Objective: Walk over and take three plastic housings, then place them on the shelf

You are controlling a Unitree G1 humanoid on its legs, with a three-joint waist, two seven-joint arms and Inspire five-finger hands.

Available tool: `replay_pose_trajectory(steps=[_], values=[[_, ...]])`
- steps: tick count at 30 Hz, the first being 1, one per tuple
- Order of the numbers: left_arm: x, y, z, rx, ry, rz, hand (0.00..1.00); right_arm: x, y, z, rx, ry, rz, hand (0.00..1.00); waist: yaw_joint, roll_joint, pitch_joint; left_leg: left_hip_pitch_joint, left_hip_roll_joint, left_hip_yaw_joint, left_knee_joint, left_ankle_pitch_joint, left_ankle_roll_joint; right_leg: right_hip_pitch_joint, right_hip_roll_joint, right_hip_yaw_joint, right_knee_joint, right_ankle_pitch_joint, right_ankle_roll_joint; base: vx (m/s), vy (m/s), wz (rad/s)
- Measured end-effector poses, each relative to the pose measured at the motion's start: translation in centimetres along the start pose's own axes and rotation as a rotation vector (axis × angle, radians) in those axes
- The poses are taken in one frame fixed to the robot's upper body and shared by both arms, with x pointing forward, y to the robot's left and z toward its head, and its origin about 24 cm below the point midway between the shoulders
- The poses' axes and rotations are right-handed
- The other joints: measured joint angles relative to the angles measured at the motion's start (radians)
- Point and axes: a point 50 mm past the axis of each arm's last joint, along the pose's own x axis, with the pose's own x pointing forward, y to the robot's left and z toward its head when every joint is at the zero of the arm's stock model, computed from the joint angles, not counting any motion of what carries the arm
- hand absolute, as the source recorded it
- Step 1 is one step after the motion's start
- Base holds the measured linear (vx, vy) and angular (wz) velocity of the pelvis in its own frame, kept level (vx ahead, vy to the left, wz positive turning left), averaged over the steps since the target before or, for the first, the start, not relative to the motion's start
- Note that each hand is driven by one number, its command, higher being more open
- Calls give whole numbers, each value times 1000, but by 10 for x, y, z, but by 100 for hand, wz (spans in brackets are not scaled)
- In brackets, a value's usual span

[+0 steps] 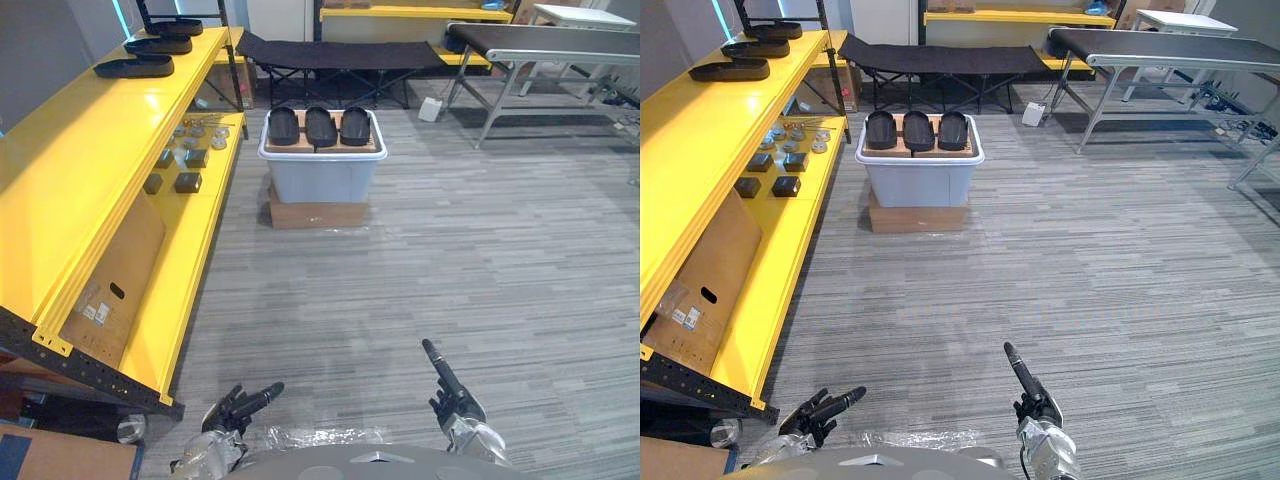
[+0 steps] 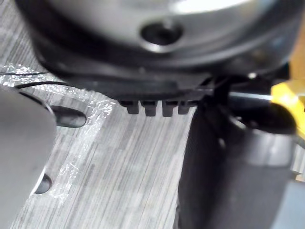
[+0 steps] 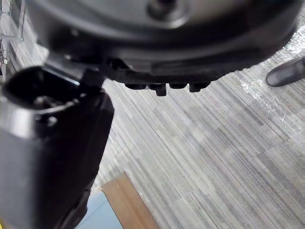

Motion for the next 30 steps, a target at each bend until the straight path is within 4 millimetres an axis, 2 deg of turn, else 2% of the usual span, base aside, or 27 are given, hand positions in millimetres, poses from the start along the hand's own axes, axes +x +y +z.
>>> replay_pose_trajectory(steps=[2,4,5,7,8,10,11,13,15,16,18,19,21,22,23,24,25,26,27,28,29,30], values=[[0,-1,0,2,-5,-13,100,0,1,0,-6,2,3,100,1,-3,2,-7,-1,2,0,-4,-3,-10,-1,1,6,-2,-1,-28,13,-2],[0,-1,1,4,-10,-20,100,0,1,0,-6,0,4,100,1,-3,3,-15,-1,6,0,-11,8,-29,-4,3,23,-13,-3,-8,22,-5],[0,-2,2,5,-15,-23,100,0,2,0,-4,-1,2,100,3,-6,4,-28,-4,19,0,-22,27,-65,-16,4,77,-45,2,14,33,0],[0,-3,4,10,-22,-29,100,0,0,-1,9,0,-7,100,2,-17,10,-28,-14,38,5,-33,31,-109,-45,-1,157,-92,27,61,48,8],[1,-7,6,27,-28,-45,100,-1,-2,-2,16,0,-26,100,1,-22,23,-31,-15,66,36,-61,41,-148,-78,-3,278,-118,60,111,78,-5],[1,-10,4,41,-20,-55,100,0,-1,0,12,-4,-27,100,9,-4,37,-30,3,69,76,-93,60,-246,-109,-28,479,-117,67,97,80,-7],[1,-10,4,43,-18,-51,100,-1,-1,-4,14,6,-28,100,-1,8,45,-26,25,68,120,-124,70,-276,-114,-57,518,-140,37,152,110,3],[1,-7,6,46,-22,-42,100,-2,0,-8,8,16,-25,100,0,26,49,-26,56,71,175,-162,53,-319,-96,-55,485,-142,33,219,91,6],[1,-8,15,54,-51,-52,100,-3,1,-12,-2,28,-20,100,0,17,47,-23,76,63,207,-184,30,-353,-80,-53,384,-122,50,315,4,22],[2,-9,25,57,-89,-61,100,-4,0,-13,-16,33,-17,100,2,8,47,-14,93,50,214,-200,3,-373,-62,-53,263,-75,56,346,-26,24],[2,-9,28,33,-102,-65,100,-4,0,-13,-33,34,-15,100,3,3,46,0,99,47,223,-216,-24,-374,-56,-52,203,-38,52,349,-73,17],[1,-8,28,25,-107,-63,100,-5,0,-14,-61,36,-3,100,4,-4,42,30,109,44,245,-252,-79,-369,-42,-17,172,-6,35,361,-137,11],[1,-10,29,24,-117,-69,100,-5,0,-13,-74,30,10,100,-4,1,39,36,131,37,268,-305,-115,-372,-29,-1,197,-12,24,414,-242,20],[0,-13,33,18,-141,-82,100,-5,0,-12,-77,25,14,100,-2,12,33,44,161,40,295,-355,-139,-383,-9,-7,253,-30,-10,413,-268,21],[-2,-13,30,-12,-148,-85,100,-5,0,-12,-85,27,17,100,0,34,16,41,200,48,351,-375,-176,-379,15,-16,280,-33,-22,467,-285,13],[-4,-12,31,-25,-169,-86,100,-5,1,-11,-112,21,33,100,1,35,5,-45,251,61,561,-373,-179,-376,32,-25,293,-2,-59,377,-268,7],[-3,-14,30,-52,-173,-89,100,-5,0,-6,-133,8,39,100,0,55,5,-95,293,64,681,-357,-181,-358,54,-33,289,-10,-79,575,-396,2],[-3,-27,27,-90,-176,-120,100,-3,-5,12,-191,-45,47,100,5,110,23,-229,403,57,997,-278,-122,-283,117,-37,234,-20,-125,460,-324,-10],[-2,-33,25,-105,-173,-135,100,-2,-6,22,-209,-74,47,100,9,119,39,-290,424,40,1107,-286,-120,-236,133,-32,214,-25,-136,487,-279,-22],[-2,-36,24,-112,-171,-140,100,-1,-6,27,-212,-88,45,100,12,119,44,-318,414,30,1137,-292,-121,-205,133,-25,202,-32,-146,477,-222,-43],[-2,-42,26,-118,-183,-165,100,0,-3,37,-214,-137,48,100,26,98,62,-358,360,18,1103,-295,-125,-122,121,2,157,-37,-152,476,-199,-42],[-3,-44,29,-117,-198,-180,100,0,-1,42,-218,-163,55,100,30,89,66,-374,330,17,1049,-295,-125,-92,114,7,132,-37,-152,462,-179,-44]])
